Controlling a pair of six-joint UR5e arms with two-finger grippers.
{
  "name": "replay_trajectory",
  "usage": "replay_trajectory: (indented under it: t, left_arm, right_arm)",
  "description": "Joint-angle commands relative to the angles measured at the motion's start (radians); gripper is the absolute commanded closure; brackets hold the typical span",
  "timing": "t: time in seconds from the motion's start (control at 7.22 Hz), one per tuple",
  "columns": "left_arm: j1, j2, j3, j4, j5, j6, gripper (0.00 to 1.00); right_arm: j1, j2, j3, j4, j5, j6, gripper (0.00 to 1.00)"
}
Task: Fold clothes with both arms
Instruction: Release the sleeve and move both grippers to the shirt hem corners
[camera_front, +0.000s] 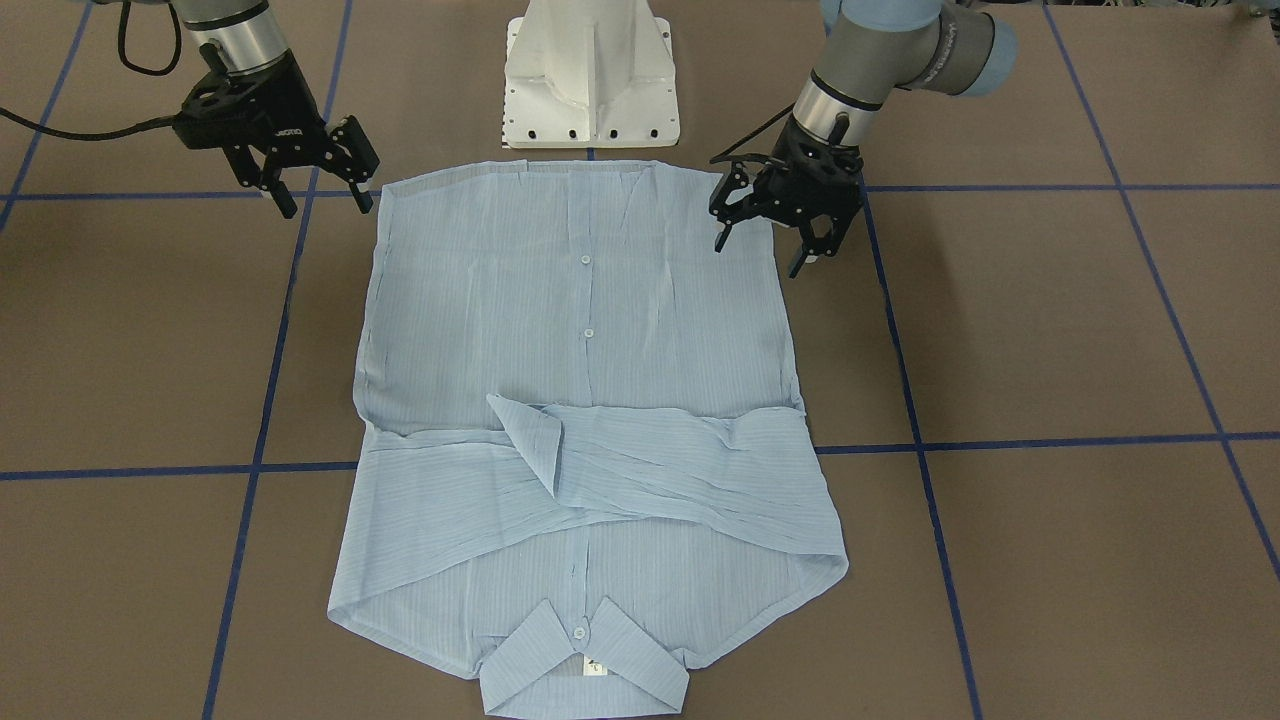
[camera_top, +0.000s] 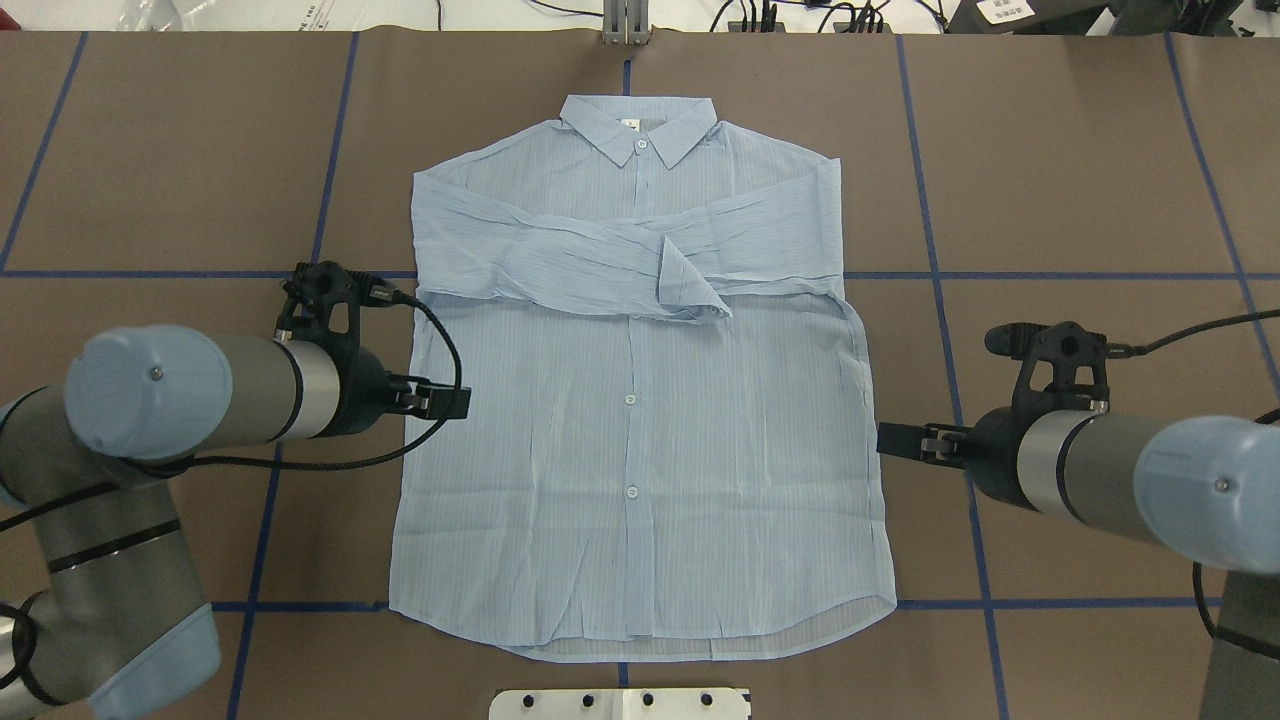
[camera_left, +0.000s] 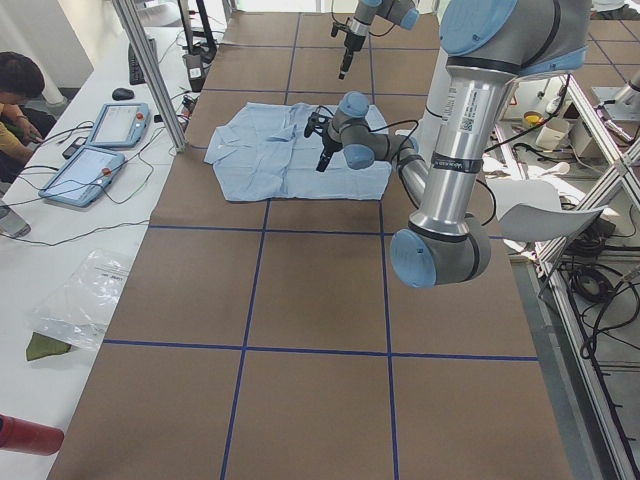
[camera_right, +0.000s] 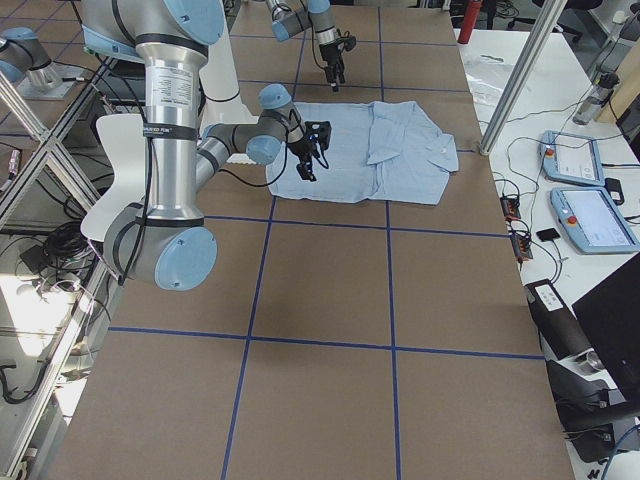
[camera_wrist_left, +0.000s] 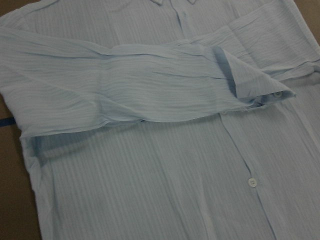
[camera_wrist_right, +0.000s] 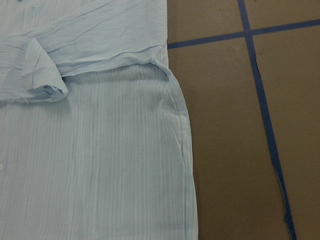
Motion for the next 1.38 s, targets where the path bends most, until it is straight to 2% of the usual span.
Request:
replay_trajectory:
  t: [0.0, 0.28, 0.42, 0.55, 0.69, 0.97, 1.25]
  left_arm:
    - [0.130, 0.096, -0.020, -0.003, 0.102, -0.165, 0.00]
    - [0.233, 0.116, -0.020, 0.004, 0.137, -0.292, 0.00]
    - [0.255, 0.118, -0.020, 0.007, 0.145, -0.299, 0.08]
    - [0.278, 0.124, -0.022, 0.025, 0.151, -0.310, 0.47]
    - [0.291, 0.122, -0.028, 0.070, 0.151, -0.311, 0.55]
    - [0.312, 0.124, -0.089, 0.168, 0.150, -0.313, 0.55]
    - [0.332, 0.124, -0.095, 0.188, 0.150, -0.313, 0.50]
  right_arm:
    - [-0.066, -0.019, 0.011, 0.000, -0.053, 0.038, 0.00]
    - [-0.068, -0.020, 0.011, 0.000, -0.054, 0.038, 0.00]
    - [-0.068, -0.023, 0.011, 0.000, -0.058, 0.038, 0.00]
    - [-0.068, -0.023, 0.011, -0.001, -0.058, 0.038, 0.00]
    - [-0.068, -0.023, 0.011, 0.000, -0.058, 0.038, 0.00]
    - [-0.069, -0.023, 0.011, 0.000, -0.058, 0.038, 0.00]
    - [-0.071, -0.023, 0.011, 0.000, -0.058, 0.038, 0.00]
